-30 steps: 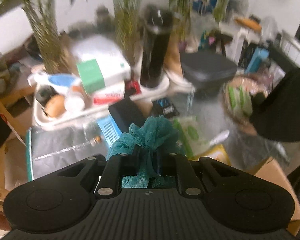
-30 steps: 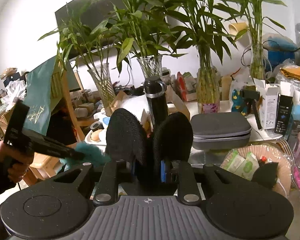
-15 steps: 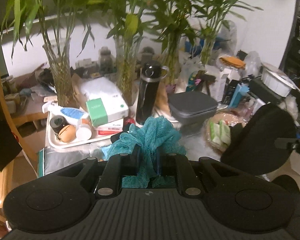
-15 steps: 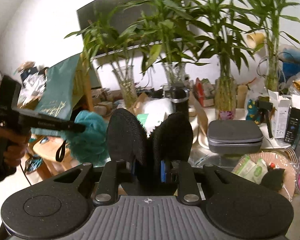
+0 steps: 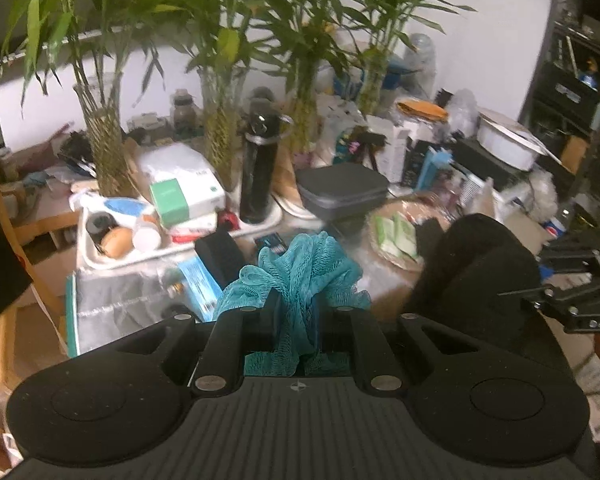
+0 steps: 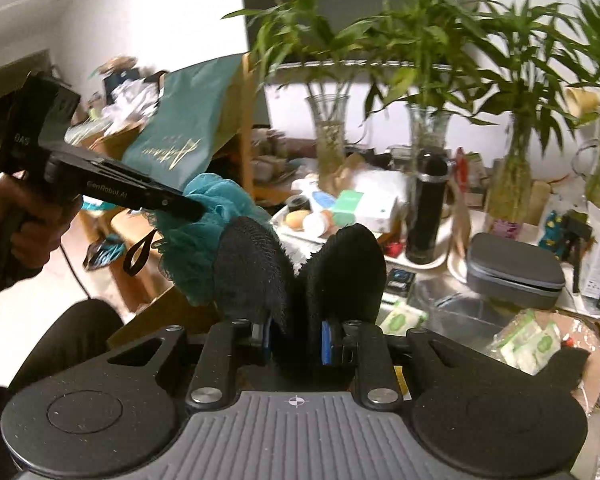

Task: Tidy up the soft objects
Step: 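Carry the pouf into the cardboard box and open the left gripper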

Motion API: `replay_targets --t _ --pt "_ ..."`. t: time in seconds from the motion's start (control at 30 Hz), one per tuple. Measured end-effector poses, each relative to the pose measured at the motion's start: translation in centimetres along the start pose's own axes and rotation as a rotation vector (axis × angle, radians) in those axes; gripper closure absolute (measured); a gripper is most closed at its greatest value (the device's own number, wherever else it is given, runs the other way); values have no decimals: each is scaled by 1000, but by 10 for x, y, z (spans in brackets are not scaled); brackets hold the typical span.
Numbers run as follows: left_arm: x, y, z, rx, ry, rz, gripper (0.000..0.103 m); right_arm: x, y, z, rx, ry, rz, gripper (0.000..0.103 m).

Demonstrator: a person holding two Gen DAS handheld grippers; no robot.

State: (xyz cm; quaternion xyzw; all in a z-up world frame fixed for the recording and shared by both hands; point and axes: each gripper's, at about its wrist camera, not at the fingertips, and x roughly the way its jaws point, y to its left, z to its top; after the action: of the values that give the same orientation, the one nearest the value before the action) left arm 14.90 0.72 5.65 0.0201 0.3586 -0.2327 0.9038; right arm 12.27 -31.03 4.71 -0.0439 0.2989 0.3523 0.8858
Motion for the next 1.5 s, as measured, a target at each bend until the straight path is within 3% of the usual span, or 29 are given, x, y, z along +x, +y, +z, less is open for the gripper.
replay_targets --t 0.3,0.4,0.47,0.57,1.17,1.23,1.3,1.37,1.43,1.5 --pt "7 -1 -32 -14 72 9 85 2 18 -2 -70 78 35 77" --pt "9 4 -38 -18 74 20 73 2 21 -4 -84 92 48 77" --pt "5 5 -41 -30 57 23 53 4 22 -5 -86 102 50 77" --pt "-3 5 -44 -46 27 50 42 7 22 -7 -80 114 52 77" --pt "-12 15 -46 -127 25 91 41 17 15 -8 -26 100 79 75" --pt "-12 14 -45 -122 29 99 41 20 16 -7 -35 94 78 66" --pt "-11 14 -44 -119 34 102 41 24 16 -9 -54 91 59 48" --pt "-11 13 -44 -120 37 108 41 27 14 -11 -59 96 54 16" --pt "-11 14 -45 -119 39 115 41 26 10 -13 -50 82 52 5" --pt "-10 14 -44 -119 38 122 41 25 7 -15 -39 79 48 3"
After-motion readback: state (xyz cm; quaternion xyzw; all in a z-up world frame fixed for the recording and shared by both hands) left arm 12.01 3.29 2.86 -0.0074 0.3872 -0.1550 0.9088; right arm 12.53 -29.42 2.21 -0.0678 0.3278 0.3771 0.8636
